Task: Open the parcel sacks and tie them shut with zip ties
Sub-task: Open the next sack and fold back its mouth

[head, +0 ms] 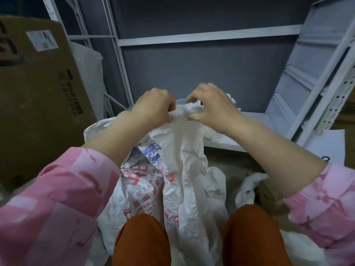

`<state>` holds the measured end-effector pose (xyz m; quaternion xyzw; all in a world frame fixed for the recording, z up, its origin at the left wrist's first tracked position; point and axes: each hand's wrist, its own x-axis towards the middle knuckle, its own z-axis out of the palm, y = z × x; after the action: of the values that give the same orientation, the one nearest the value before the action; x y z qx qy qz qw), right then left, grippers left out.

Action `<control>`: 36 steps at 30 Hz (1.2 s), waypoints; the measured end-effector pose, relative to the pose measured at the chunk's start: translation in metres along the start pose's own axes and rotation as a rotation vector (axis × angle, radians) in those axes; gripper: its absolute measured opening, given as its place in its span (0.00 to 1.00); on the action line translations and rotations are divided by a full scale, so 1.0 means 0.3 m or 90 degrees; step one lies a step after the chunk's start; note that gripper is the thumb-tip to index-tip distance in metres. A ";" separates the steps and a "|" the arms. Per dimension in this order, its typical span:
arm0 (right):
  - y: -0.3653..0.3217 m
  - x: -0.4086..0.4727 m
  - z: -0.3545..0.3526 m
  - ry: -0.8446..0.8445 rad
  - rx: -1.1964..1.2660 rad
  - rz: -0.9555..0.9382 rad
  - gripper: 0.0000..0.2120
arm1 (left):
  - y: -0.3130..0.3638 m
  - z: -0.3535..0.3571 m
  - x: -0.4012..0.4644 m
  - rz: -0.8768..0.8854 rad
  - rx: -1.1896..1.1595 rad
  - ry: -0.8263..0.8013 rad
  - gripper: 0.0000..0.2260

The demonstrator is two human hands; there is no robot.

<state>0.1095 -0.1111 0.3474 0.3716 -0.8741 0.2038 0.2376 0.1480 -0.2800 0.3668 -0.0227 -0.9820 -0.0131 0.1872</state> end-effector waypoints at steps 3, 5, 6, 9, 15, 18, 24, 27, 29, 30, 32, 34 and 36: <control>0.004 0.032 -0.001 -0.077 -0.137 0.000 0.17 | -0.001 0.043 -0.023 0.046 0.034 0.063 0.04; 0.006 0.044 0.029 -0.109 -0.181 -0.001 0.13 | -0.005 0.058 -0.034 0.093 0.056 0.097 0.06; 0.002 0.044 0.036 -0.114 -0.194 -0.002 0.11 | -0.009 0.061 -0.037 0.121 0.059 0.111 0.05; -0.002 0.044 0.047 -0.105 -0.216 -0.013 0.04 | -0.026 0.066 -0.041 0.153 0.066 0.146 0.04; -0.026 0.020 0.089 0.190 -0.288 -0.159 0.08 | 0.024 0.071 -0.058 -0.002 0.055 0.099 0.12; -0.004 0.002 0.110 0.298 -0.343 -0.230 0.11 | 0.025 -0.010 -0.037 -0.044 -0.150 -0.074 0.19; -0.012 -0.020 0.118 0.351 -0.290 -0.280 0.13 | 0.022 -0.081 0.007 -0.053 -0.264 -0.213 0.06; -0.004 -0.014 0.104 0.120 -0.115 -0.197 0.14 | 0.021 -0.045 0.026 -0.050 -0.165 -0.187 0.06; 0.017 0.009 0.057 -0.096 -0.030 -0.046 0.15 | 0.017 -0.007 0.030 -0.019 -0.042 -0.089 0.06; 0.028 0.018 0.032 -0.132 -0.044 -0.010 0.18 | 0.016 0.009 0.025 -0.003 -0.009 -0.055 0.07; 0.053 0.032 0.002 -0.159 -0.138 0.030 0.21 | 0.007 0.034 0.017 0.024 0.004 -0.036 0.10; 0.077 0.031 0.006 -0.189 -0.227 0.052 0.18 | -0.011 0.043 0.013 0.028 0.000 -0.031 0.12; 0.092 0.022 0.032 -0.208 -0.274 0.066 0.15 | -0.033 0.047 0.013 0.018 -0.010 -0.029 0.12</control>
<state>0.0822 -0.1022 0.3385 0.2952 -0.9418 -0.0373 0.1565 0.1386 -0.2893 0.3548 -0.0381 -0.9854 -0.0173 0.1650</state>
